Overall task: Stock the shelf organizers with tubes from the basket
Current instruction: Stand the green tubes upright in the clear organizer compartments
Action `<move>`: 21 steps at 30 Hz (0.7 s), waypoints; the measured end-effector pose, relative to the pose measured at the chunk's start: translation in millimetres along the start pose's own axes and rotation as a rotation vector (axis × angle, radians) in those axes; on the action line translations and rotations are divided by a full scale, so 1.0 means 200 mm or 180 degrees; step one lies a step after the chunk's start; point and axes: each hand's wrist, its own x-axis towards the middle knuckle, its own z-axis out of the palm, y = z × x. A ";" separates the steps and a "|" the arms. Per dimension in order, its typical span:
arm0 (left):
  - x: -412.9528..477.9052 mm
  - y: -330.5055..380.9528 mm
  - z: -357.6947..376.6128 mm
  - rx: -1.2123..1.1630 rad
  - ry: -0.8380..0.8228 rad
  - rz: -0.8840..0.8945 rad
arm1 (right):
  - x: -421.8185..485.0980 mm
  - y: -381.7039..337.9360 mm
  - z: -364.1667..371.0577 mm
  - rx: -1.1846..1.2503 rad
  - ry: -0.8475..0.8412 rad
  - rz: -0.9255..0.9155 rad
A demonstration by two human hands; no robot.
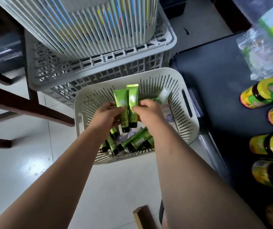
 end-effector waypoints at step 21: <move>-1.22 1.04 0.86 0.0157 -0.1953 0.2066 | -1.40 -0.70 -1.02 0.0592 0.1525 -0.2072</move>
